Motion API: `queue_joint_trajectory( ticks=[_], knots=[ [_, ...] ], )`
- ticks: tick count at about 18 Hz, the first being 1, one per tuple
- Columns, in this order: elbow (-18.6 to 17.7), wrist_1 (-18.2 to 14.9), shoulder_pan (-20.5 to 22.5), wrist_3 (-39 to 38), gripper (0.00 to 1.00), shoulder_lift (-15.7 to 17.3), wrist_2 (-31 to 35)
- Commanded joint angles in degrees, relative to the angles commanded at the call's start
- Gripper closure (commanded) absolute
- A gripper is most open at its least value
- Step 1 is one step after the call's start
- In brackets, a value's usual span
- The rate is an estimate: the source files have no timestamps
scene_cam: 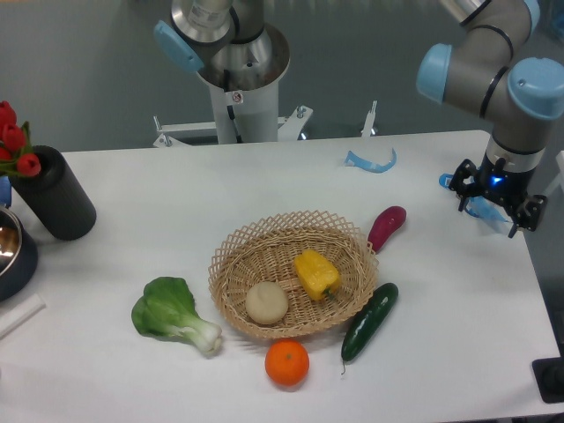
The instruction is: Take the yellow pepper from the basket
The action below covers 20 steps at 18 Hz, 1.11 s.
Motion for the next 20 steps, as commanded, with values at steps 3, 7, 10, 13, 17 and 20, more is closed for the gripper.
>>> queue_joint_trajectory(
  ticks=[3, 7, 10, 13, 17, 20],
  knots=[
    [0.09, 0.0, 0.0, 0.0, 0.0, 0.09, -0.09],
    [-0.26, 0.09, 0.09, 0.09, 0.0, 0.18, -0.96],
    [-2.81, 0.53, 1.4, -0.17, 0.0, 0.96, -5.96],
    [-3.08, 0.53, 0.79, -0.61, 0.0, 1.23, -6.06],
    [-3.16, 0.35, 0.53, -5.78, 0.0, 2.89, -6.24],
    [-3.43, 0.44, -0.87, -11.06, 0.0, 2.99, -6.33]
  ],
)
